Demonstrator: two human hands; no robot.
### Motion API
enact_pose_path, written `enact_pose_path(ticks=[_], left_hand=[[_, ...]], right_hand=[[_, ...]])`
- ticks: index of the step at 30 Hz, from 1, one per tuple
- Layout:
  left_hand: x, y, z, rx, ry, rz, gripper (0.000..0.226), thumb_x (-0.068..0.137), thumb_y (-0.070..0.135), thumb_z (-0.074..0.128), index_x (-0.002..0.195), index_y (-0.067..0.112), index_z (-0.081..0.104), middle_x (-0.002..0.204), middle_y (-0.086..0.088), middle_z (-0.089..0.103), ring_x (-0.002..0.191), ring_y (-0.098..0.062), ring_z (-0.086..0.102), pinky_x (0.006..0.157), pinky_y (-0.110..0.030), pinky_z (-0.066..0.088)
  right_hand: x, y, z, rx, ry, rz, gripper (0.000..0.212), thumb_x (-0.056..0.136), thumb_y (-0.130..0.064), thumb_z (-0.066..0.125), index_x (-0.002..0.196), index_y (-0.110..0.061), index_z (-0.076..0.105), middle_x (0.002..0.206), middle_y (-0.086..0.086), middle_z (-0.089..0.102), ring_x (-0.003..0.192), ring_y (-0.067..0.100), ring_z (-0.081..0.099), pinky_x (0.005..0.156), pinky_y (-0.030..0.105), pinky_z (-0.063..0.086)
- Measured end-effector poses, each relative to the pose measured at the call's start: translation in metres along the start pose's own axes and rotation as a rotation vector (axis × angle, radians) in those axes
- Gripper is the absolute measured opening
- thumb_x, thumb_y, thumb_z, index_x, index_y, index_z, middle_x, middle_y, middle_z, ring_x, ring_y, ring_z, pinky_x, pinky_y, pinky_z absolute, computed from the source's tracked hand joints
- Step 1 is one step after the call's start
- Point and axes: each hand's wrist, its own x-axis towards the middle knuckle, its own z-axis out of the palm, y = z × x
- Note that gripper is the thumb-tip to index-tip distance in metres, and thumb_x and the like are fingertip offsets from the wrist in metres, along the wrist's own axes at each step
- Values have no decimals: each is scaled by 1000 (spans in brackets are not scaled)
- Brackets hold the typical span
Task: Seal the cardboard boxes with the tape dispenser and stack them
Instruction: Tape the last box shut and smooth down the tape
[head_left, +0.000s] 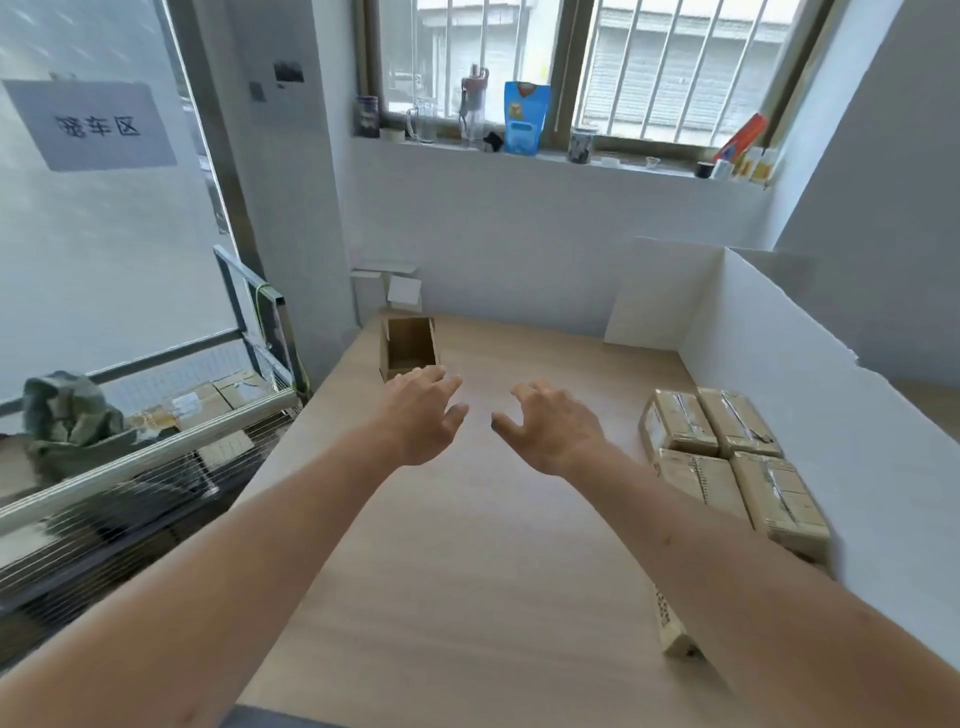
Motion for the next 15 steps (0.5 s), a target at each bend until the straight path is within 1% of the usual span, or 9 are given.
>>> enact_pose_path(ticks=[2, 4, 7, 12, 15], left_hand=[[0, -33, -10, 2, 18, 26, 48, 104, 39, 47, 142, 11, 56, 146, -13, 51, 133, -33, 47, 112, -45, 37], [1, -68, -16, 30, 8, 33, 48, 104, 39, 46, 143, 13, 54, 147, -11, 50, 134, -31, 47, 114, -45, 36], [7, -115, -18, 25, -18, 29, 53, 104, 44, 42, 149, 17, 48, 152, -8, 47, 138, -29, 44, 115, -46, 36], [24, -166, -20, 30, -43, 29, 52, 104, 44, 41, 148, 18, 48, 151, -8, 47, 139, -27, 43, 115, -43, 36], [45, -192, -15, 26, -59, 31, 52, 105, 42, 42, 150, 16, 46, 152, -7, 47, 138, -27, 43, 114, -41, 33]], right_hand=[[17, -34, 9, 5, -5, 11, 59, 98, -63, 39, 134, -19, 56, 129, 5, 59, 118, 29, 54, 91, 43, 49], [33, -66, 18, 17, -15, 10, 59, 98, -63, 39, 133, -19, 56, 128, 5, 60, 118, 28, 55, 92, 43, 50], [53, -104, 32, 35, -59, 5, 57, 98, -60, 41, 134, -19, 55, 130, 6, 58, 121, 28, 54, 94, 42, 48], [94, -139, 56, 55, -117, 37, 58, 98, -60, 40, 138, -20, 53, 133, 6, 55, 124, 29, 52, 95, 42, 48], [124, -151, 76, 67, -155, 44, 59, 98, -59, 40, 142, -21, 50, 136, 6, 52, 126, 29, 50, 98, 43, 47]])
